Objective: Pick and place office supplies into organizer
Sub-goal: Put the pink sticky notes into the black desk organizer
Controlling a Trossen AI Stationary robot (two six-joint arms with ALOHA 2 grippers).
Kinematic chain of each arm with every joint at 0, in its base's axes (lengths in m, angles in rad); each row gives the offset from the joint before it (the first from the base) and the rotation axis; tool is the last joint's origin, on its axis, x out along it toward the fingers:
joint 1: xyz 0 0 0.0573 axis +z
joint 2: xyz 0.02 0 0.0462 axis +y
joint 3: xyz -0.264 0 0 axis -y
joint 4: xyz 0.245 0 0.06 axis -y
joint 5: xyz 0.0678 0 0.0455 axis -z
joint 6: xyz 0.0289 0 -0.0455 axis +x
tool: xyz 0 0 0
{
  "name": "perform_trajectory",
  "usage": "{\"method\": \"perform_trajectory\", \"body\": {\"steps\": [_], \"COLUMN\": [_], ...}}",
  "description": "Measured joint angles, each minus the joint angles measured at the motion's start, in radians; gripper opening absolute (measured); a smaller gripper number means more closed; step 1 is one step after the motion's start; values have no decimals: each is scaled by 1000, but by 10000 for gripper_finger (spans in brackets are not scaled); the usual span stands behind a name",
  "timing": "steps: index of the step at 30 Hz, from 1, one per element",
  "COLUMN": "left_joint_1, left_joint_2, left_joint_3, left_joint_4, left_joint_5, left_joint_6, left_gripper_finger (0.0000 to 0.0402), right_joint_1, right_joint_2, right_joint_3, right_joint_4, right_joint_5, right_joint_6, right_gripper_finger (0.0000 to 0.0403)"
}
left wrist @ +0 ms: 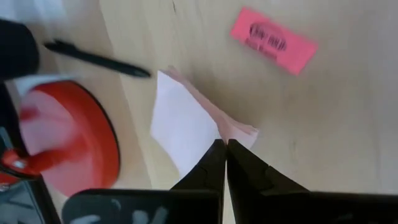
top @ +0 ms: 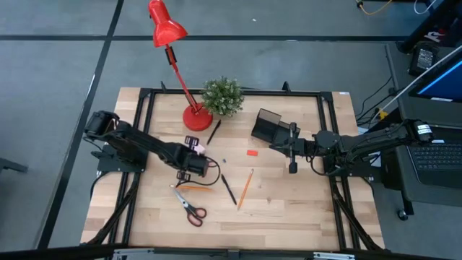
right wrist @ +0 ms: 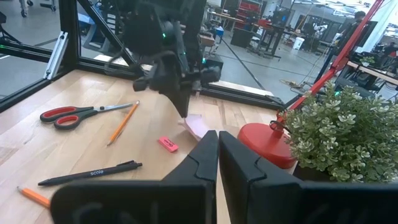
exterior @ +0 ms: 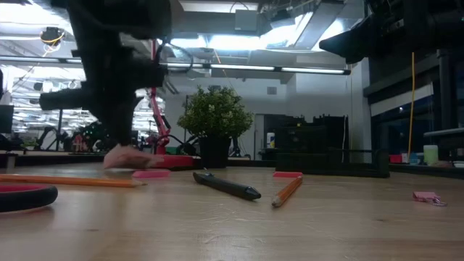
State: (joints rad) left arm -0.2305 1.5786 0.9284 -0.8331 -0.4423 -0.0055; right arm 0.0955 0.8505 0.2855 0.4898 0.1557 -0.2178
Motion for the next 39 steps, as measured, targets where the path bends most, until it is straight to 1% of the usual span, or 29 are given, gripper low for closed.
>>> {"method": "perform_trajectory", "body": {"steps": [5, 16, 22, 27, 33, 39], "left_joint_1": [-37, -102, -116, -116, -115, -98], "left_joint_2": [0, 0, 0, 0, 0, 0], "left_joint_3": [40, 89, 114, 152, 167, 167], "left_joint_4": [-8, -8, -6, 27, 174, 312], "left_joint_5": [-24, -201, -273, -312, -381, -440], "left_joint_6": [-6, 1, 22, 106, 281, 470], "left_gripper_finger": [2, 2, 2, 2, 2, 2], "right_joint_1": [0, 0, 0, 0, 0, 0], "right_joint_2": [0, 0, 0, 0, 0, 12], "right_joint_3": [0, 0, 0, 0, 0, 0], "right_joint_4": [0, 0, 18, 23, 22, 22], "right_joint_5": [0, 0, 0, 0, -1, -79], "right_joint_6": [0, 0, 0, 18, 150, 276], "right_gripper_finger": [19, 19, 19, 19, 19, 39]}}
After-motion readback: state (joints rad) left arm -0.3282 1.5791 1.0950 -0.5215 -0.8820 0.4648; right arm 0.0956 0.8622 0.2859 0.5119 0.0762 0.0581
